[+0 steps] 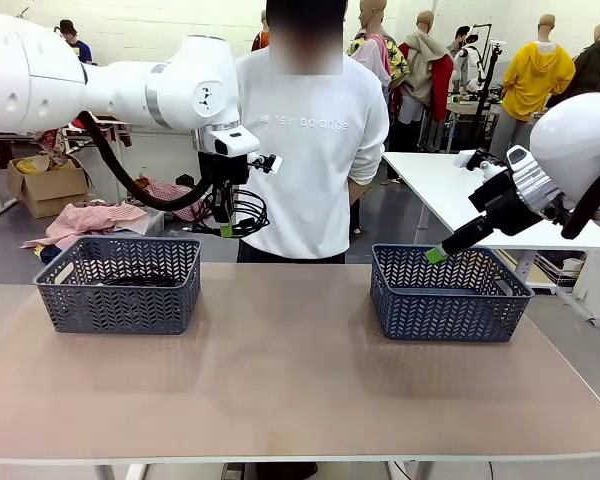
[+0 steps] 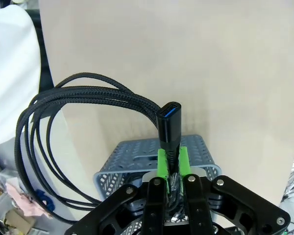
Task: Organize the cables according to human instructions.
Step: Pick up a bundle of cables and place it in the basket indicated by the human.
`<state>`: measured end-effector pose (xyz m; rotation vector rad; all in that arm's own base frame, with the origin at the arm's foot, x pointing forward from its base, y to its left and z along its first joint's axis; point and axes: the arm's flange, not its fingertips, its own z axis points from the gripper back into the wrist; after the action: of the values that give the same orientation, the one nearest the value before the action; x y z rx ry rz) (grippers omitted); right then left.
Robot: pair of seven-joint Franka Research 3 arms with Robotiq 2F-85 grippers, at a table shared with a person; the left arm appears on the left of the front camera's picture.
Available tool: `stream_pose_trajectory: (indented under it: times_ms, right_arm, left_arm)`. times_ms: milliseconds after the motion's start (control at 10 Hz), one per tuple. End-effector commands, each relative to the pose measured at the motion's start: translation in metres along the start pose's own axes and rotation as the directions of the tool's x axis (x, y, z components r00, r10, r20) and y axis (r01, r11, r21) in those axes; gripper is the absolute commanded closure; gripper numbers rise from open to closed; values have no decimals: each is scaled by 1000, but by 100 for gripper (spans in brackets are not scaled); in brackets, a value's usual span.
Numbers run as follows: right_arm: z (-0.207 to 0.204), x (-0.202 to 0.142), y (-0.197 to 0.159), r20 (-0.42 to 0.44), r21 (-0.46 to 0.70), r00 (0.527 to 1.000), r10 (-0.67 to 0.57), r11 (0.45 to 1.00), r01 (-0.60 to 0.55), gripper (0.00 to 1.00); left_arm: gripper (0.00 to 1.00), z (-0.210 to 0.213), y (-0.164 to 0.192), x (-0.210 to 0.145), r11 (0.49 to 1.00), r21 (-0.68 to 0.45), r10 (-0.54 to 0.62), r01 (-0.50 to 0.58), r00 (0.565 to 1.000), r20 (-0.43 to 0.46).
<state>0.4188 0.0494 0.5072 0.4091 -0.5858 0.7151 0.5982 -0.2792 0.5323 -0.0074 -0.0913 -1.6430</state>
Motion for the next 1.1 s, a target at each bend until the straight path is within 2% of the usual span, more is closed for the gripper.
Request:
stream_pose_trajectory:
  times_ms: [0,100,300,700,1000]
  right_arm:
    - [0,0,-3,23,16,1000,1,1000,-1,0]
    - [0,0,-3,23,16,1000,1,1000,-1,0]
    - [0,0,-3,23,16,1000,1,1000,-1,0]
    - [0,0,-3,23,16,1000,1,1000,-1,0]
    - [0,0,-3,23,16,1000,1,1000,-1,0]
  left_arm:
    - [100,4,3,-5,1000,3,-3,3,1000,-21]
    - [90,0,0,0,1000,0,0,0,1000,0]
    - [90,7,-12,-27,1000,7,8,-8,1000,-10]
    - [90,3,-48,-93,992,-6,126,-126,992,9]
    - [90,-5,-67,-136,972,43,231,-230,972,-30]
